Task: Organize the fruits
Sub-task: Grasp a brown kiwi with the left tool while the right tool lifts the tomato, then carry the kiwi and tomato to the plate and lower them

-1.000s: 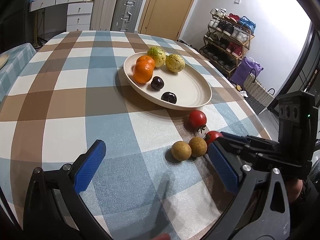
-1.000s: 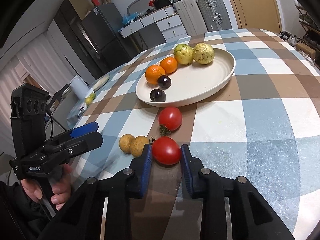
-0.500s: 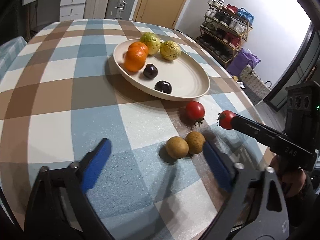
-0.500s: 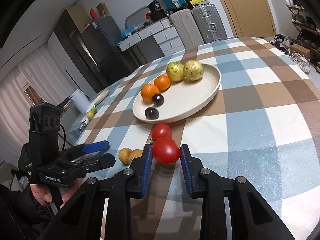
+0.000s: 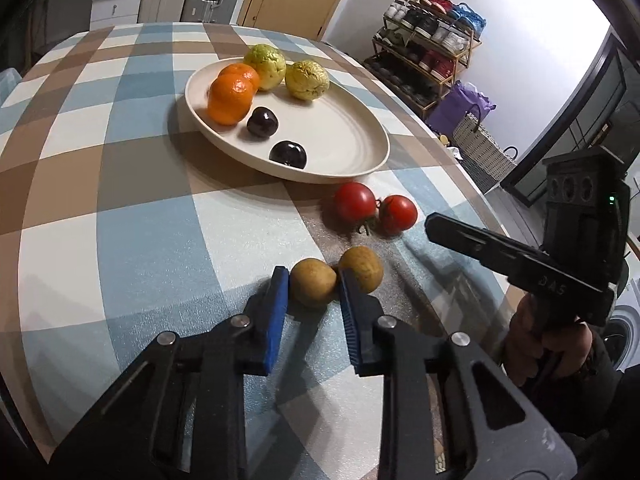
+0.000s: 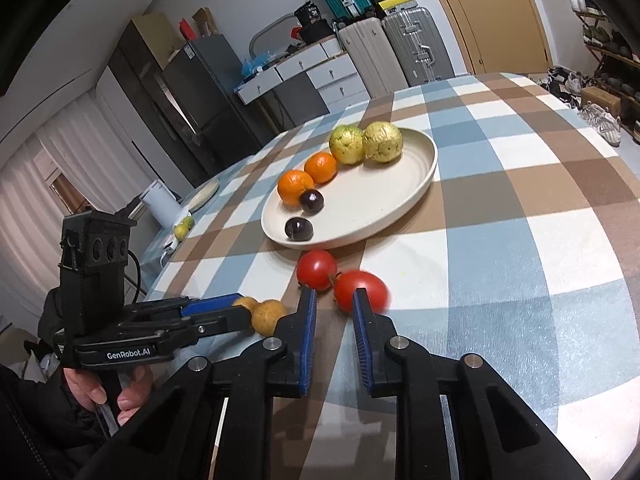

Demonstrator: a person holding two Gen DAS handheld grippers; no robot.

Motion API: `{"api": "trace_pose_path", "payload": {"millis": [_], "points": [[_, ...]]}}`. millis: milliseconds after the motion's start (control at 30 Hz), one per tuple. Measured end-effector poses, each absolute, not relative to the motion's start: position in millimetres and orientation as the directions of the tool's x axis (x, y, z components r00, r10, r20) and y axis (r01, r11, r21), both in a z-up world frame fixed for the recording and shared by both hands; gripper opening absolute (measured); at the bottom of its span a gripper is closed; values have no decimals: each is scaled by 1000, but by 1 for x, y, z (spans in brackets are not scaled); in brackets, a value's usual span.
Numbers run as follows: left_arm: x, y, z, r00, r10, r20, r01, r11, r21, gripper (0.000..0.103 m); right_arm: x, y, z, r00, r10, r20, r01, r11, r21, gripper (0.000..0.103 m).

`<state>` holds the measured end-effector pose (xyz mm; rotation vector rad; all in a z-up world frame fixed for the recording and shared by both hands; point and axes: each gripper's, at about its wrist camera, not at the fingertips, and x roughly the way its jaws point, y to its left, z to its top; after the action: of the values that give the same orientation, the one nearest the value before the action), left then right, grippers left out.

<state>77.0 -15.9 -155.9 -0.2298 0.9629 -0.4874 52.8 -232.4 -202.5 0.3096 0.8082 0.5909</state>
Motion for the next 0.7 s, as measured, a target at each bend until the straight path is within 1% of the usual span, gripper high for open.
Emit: {"api": "trace_pose_path", "payload": {"millis": [167, 267, 333, 400, 433, 467, 500, 567, 700], "points": [[75, -13, -154, 488, -500, -716, 294, 866, -404, 22, 56, -236, -204, 542, 597, -591, -353, 800, 485, 21], [74, -9, -150, 501, -498, -707, 291, 867, -405, 22, 59, -234, -201, 546, 581, -603, -356, 813, 461, 22], [73, -6, -147, 511, -499, -700, 290, 867, -406, 22, 61, -233, -198, 548, 572, -610, -359, 820, 446, 26], [72, -2, -144, 520, -498, -694, 287, 867, -407, 22, 66, -233, -195, 555, 561, -614, -357, 828, 433, 37], [72, 0, -142, 524, -497, -691, 286, 867, -407, 22, 69, -233, -194, 556, 559, -615, -363, 829, 426, 40], [71, 2, -141, 527, -498, -689, 285, 867, -408, 22, 71, -233, -193, 557, 553, -619, -364, 833, 416, 46], [71, 4, -140, 531, -498, -686, 284, 867, -410, 22, 73, -232, -192, 561, 543, -625, -365, 839, 402, 49], [70, 7, -137, 537, -498, -680, 282, 867, -412, 22, 79, -229, -192, 557, 527, -642, -369, 850, 376, 49], [69, 13, -134, 546, -501, -672, 278, 865, -418, 22, 89, -223, -196, 523, 529, -668, -382, 846, 372, 49]]}}
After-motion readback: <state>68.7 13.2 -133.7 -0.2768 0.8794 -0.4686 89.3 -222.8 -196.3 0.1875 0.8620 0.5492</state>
